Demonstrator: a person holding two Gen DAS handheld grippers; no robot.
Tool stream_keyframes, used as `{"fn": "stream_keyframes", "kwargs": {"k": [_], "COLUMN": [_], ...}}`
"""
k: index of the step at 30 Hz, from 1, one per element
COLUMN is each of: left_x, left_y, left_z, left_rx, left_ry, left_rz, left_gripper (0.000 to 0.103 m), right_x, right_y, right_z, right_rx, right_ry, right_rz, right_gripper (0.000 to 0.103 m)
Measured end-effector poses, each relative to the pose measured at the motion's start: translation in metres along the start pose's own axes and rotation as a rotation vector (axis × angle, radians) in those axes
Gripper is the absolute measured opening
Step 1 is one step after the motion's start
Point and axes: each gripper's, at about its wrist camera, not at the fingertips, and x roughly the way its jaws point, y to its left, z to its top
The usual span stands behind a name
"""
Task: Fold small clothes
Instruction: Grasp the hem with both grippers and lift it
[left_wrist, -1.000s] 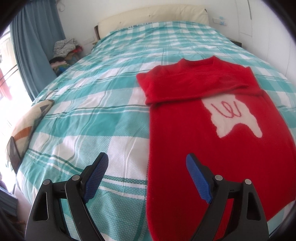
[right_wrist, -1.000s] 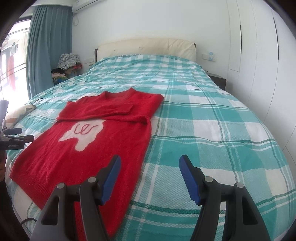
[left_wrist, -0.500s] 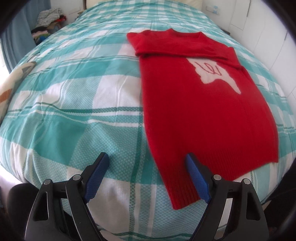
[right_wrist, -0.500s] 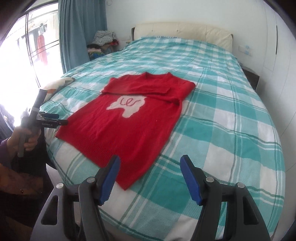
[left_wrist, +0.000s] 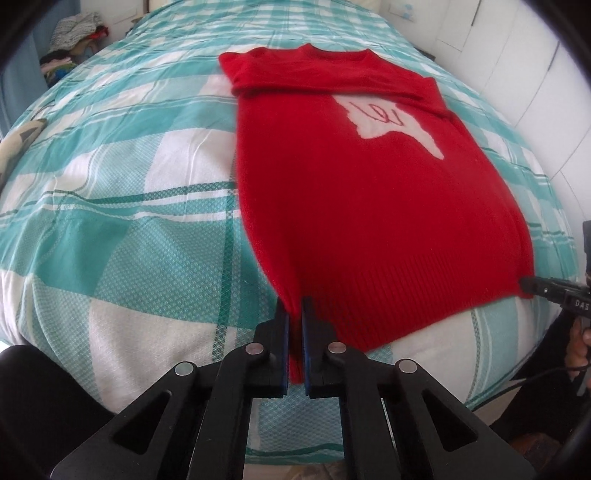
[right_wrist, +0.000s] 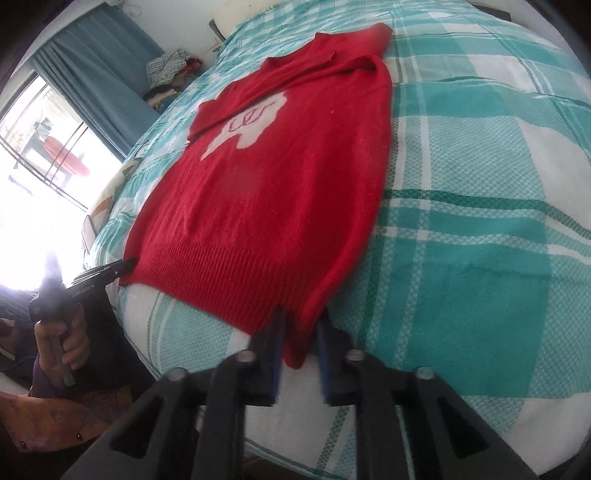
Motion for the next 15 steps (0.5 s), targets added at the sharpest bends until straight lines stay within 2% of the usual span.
{"fn": "stream_keyframes", "kwargs": {"k": [5, 9, 12, 15], "left_x": [-0.01, -0.018, -0.024, -0.024], "left_y": [0.02, 0.031, 0.042, 0.048], "left_z": [0.003, 0.02, 0.053, 0.103], "left_rx": [-0.091, -0.162, -0.211, -0.216], "left_ry": [0.019, 0.001, -0.044, -0.131], "left_rz": [-0.091, -0.156, -0.211, -0.213], "left_gripper": [0.002, 0.001, 0.001, 0.001], "right_x": [-0.024, -0.037, -0.046, -0.049], "right_y": [-0.007, -0.011, -0.014, -0.022], "right_z": [-0.001, 0.01, 0.03, 0.071], "right_rx": [0.033, 0.071, 0.092, 0.11], "right_ry": [-0.046, -0.109, -0.19, -0.268], "right_rz": [-0.011, 0.027, 0.046, 0.055], "right_gripper": [0.004, 0.004, 0.004, 0.004]}}
